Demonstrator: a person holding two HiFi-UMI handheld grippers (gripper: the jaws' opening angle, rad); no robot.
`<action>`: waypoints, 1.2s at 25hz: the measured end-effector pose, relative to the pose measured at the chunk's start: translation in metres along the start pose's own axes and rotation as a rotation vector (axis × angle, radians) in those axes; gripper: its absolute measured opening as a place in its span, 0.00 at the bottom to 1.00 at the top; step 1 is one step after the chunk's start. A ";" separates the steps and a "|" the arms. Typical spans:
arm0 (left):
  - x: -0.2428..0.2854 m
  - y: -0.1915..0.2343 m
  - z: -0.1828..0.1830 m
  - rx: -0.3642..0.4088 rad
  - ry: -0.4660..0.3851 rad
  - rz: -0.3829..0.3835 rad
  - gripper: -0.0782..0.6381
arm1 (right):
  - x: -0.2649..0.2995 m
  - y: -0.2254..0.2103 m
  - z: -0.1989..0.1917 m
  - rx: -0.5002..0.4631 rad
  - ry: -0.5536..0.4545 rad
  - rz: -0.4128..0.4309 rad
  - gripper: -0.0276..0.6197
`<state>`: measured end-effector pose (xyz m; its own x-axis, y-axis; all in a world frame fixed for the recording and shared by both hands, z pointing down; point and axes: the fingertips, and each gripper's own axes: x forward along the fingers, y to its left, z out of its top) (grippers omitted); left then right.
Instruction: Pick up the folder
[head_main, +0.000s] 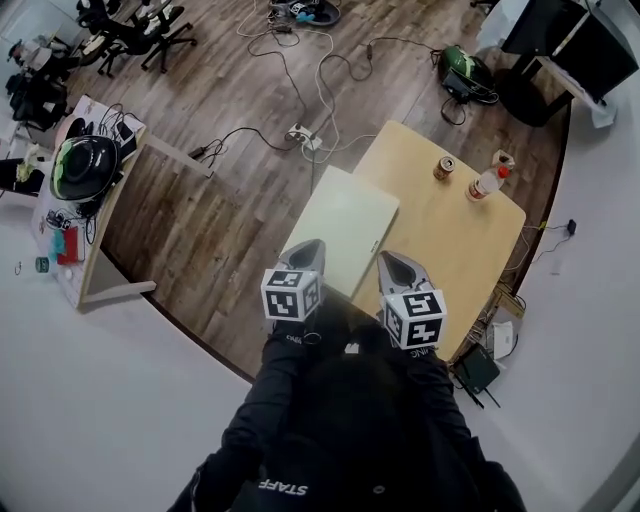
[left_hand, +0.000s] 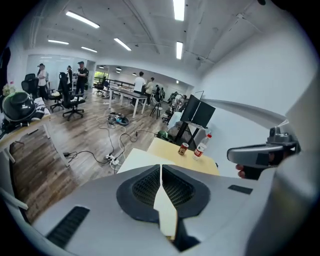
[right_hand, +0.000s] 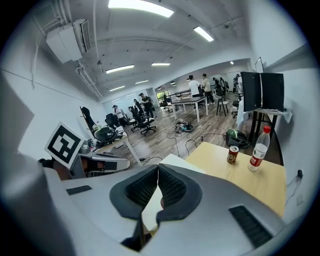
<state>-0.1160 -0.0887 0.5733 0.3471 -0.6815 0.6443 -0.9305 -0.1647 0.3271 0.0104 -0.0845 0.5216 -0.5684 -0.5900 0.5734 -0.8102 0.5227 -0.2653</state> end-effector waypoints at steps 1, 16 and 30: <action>0.009 0.011 0.000 -0.005 0.019 0.000 0.16 | 0.009 -0.002 0.000 0.003 0.011 -0.008 0.08; 0.114 0.117 -0.016 -0.022 0.238 -0.041 0.16 | 0.140 -0.035 -0.010 0.092 0.151 -0.087 0.08; 0.202 0.149 -0.037 -0.024 0.420 -0.297 0.48 | 0.197 -0.058 -0.027 0.122 0.235 -0.095 0.08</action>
<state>-0.1802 -0.2244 0.7772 0.6177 -0.2614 0.7417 -0.7833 -0.2880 0.5509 -0.0504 -0.2146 0.6707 -0.4514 -0.4663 0.7608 -0.8778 0.3852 -0.2847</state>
